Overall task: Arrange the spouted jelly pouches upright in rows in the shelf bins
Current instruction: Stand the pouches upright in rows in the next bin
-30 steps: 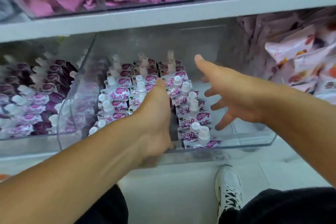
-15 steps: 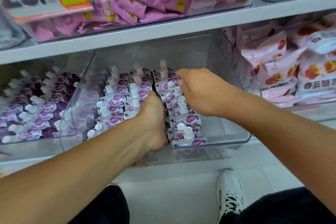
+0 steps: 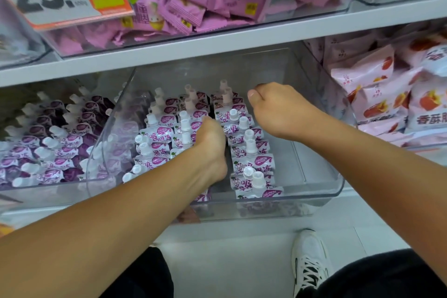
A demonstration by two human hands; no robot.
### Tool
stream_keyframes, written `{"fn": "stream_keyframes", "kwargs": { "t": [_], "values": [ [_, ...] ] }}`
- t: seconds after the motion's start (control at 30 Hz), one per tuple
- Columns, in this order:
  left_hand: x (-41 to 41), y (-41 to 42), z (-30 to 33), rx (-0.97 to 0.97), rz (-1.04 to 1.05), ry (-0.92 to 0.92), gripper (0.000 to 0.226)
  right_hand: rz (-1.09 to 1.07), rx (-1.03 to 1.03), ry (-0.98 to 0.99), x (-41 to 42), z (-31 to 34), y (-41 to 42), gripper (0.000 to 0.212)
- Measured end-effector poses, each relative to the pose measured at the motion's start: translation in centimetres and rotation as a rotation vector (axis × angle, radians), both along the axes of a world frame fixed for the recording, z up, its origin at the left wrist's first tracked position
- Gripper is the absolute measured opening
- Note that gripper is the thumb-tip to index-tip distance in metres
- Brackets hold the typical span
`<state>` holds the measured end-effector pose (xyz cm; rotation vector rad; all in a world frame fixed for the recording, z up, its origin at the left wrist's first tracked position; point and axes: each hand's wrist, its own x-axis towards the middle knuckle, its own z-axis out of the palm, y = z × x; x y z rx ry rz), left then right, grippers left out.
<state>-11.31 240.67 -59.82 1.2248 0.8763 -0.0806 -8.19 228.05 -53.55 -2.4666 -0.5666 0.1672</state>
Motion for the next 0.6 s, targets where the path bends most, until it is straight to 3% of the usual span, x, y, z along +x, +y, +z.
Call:
{"fn": "stream_keyframes", "kwargs": {
  "t": [0.1, 0.2, 0.33, 0.47, 0.6],
  "values": [
    [1.3, 0.4, 0.7, -0.002, 0.036, -0.029, 0.063, 0.001, -0.003, -0.009, 0.2, -0.1, 0.1, 0.042],
    [2.3, -0.3, 1.6, 0.052, 0.062, 0.007, 0.054, 0.007, -0.004, -0.022, 0.1, -0.1, 0.1, 0.041],
    [2.2, 0.0, 0.3, 0.022, 0.006, -0.052, 0.069, 0.022, -0.041, 0.002, -0.2, 0.0, 0.0, 0.04],
    [3.3, 1.4, 0.1, 0.062, 0.048, -0.047, 0.06, 0.023, -0.032, 0.089, -0.2, -0.1, 0.1, 0.029],
    [3.8, 1.3, 1.1, 0.1, 0.029, -0.084, 0.052, 0.054, -0.068, 0.054, -0.2, 0.0, 0.1, 0.027]
  ]
}}
